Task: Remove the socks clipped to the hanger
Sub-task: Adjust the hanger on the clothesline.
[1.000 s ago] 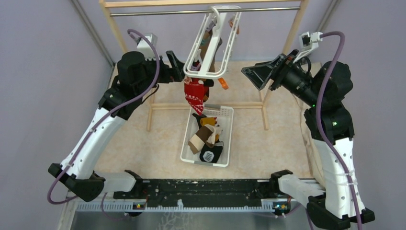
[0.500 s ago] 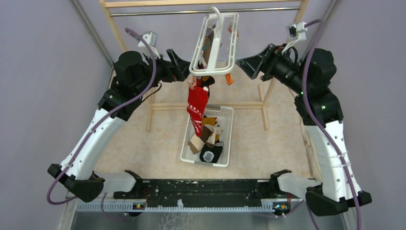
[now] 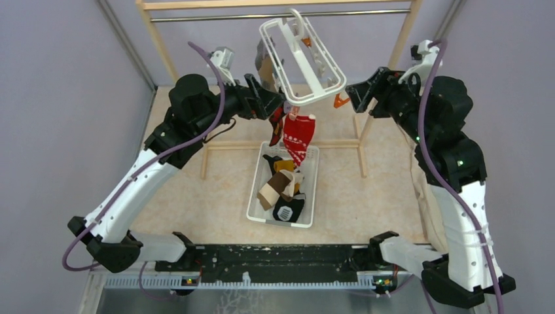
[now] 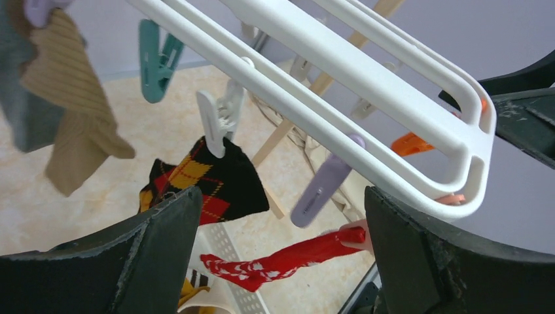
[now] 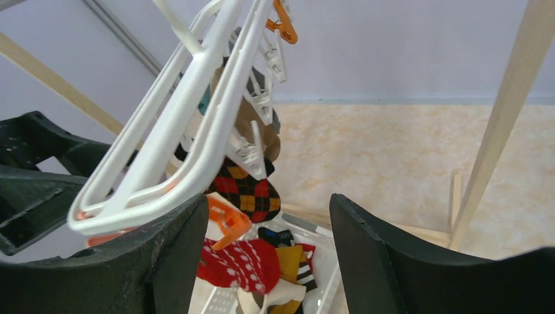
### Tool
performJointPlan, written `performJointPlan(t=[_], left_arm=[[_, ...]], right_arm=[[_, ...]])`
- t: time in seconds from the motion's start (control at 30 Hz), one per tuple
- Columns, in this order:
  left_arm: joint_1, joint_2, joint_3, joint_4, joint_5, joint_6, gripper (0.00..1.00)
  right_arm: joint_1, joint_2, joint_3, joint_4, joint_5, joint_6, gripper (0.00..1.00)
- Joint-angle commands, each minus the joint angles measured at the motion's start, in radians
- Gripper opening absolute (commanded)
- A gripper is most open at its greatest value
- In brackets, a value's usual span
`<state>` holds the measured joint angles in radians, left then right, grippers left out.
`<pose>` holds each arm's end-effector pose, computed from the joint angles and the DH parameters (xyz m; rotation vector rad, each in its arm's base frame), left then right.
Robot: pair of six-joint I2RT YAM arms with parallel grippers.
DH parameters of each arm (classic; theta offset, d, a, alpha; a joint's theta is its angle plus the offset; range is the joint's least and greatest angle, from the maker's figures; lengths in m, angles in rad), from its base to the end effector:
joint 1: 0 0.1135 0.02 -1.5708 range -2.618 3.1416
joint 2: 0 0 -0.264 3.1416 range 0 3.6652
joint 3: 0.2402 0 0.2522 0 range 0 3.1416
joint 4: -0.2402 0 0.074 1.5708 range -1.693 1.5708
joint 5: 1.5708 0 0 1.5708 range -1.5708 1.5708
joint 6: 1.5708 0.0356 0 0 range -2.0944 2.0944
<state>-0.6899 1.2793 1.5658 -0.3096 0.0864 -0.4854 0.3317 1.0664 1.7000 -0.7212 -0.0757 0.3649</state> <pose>0.2075 -0.1752 0.4906 0.2423 1.6654 -0.9714 0.1536 0.0558 0.5284 -0.0306 1.6917 0.5888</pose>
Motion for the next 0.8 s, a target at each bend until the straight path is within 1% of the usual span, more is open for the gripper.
performJointPlan(t=[0.0,0.23,0.47,0.5,0.77], left_arm=[[-0.054,0.044,0.040,0.057,-0.015,-0.005,0.99],[-0.116,0.143,0.121,0.060,-0.058,0.022,0.99],[-0.173,0.270,0.268,0.046,-0.077,0.049,0.99],[-0.179,0.295,0.288,0.046,-0.104,0.051,0.99],[-0.201,0.430,0.423,0.035,-0.150,0.074,0.99]], right_arm=[[0.006,-0.050,0.070,-0.036,0.025,-0.041,0.69],[0.006,-0.093,0.068,-0.060,0.005,-0.048,0.70],[0.006,-0.105,0.069,-0.089,0.021,-0.070,0.72],[0.006,-0.107,0.069,-0.093,0.024,-0.074,0.72],[0.007,-0.143,0.060,-0.145,0.063,-0.096,0.74]])
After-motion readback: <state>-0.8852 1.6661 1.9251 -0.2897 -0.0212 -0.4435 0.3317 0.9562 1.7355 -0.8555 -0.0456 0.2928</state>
